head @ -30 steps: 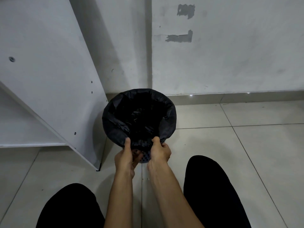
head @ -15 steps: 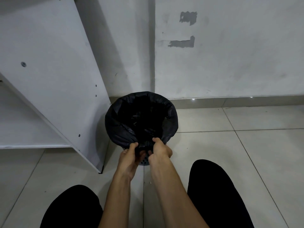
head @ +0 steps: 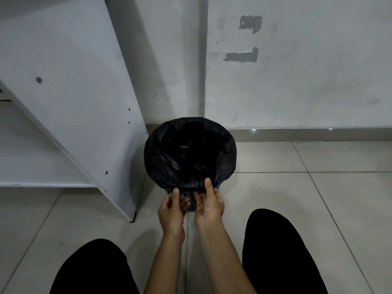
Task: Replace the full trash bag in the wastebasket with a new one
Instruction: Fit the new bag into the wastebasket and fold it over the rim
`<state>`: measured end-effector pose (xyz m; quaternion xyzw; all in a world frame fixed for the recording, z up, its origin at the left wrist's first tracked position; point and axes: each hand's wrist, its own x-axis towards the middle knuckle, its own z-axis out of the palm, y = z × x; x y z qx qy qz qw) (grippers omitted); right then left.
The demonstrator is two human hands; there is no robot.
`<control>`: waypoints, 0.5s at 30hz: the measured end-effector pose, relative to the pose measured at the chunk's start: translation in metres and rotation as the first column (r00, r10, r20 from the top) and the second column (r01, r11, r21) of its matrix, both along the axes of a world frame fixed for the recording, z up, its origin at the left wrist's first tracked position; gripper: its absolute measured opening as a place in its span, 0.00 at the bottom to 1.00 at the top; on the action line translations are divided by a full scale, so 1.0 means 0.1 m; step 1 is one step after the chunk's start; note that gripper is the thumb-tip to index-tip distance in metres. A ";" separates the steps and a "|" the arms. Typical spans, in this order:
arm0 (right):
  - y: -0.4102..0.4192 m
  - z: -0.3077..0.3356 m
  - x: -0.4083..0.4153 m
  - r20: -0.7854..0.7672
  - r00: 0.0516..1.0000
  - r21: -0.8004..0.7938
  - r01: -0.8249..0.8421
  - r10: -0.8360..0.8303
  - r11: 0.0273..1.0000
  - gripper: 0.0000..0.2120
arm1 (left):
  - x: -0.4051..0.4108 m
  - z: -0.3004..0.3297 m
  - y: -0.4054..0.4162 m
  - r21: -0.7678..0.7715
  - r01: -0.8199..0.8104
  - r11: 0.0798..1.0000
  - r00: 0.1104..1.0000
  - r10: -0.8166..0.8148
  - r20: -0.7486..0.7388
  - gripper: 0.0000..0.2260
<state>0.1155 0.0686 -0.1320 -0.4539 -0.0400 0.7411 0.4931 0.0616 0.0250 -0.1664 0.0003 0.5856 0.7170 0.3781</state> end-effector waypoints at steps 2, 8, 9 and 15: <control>-0.02 -0.04 -0.02 0.063 0.998 -0.002 0.012 -0.012 1.000 0.05 | 0.03 0.05 0.00 -0.090 -0.097 0.991 0.987 0.085 -0.134 0.09; 0.00 -0.05 -0.12 0.172 0.984 -0.084 0.051 -0.036 0.995 0.17 | 0.14 0.25 0.06 -0.094 -0.127 0.988 0.988 0.117 -0.101 0.14; 0.00 -0.04 -0.13 0.180 0.983 -0.103 0.046 -0.027 0.994 0.18 | 0.16 0.26 0.07 -0.094 -0.112 0.989 0.993 0.108 -0.048 0.15; 0.07 0.04 -0.11 0.205 0.976 -0.183 -0.032 0.070 0.983 0.10 | 0.07 0.25 0.15 -0.116 0.158 0.981 0.960 -0.125 0.249 0.20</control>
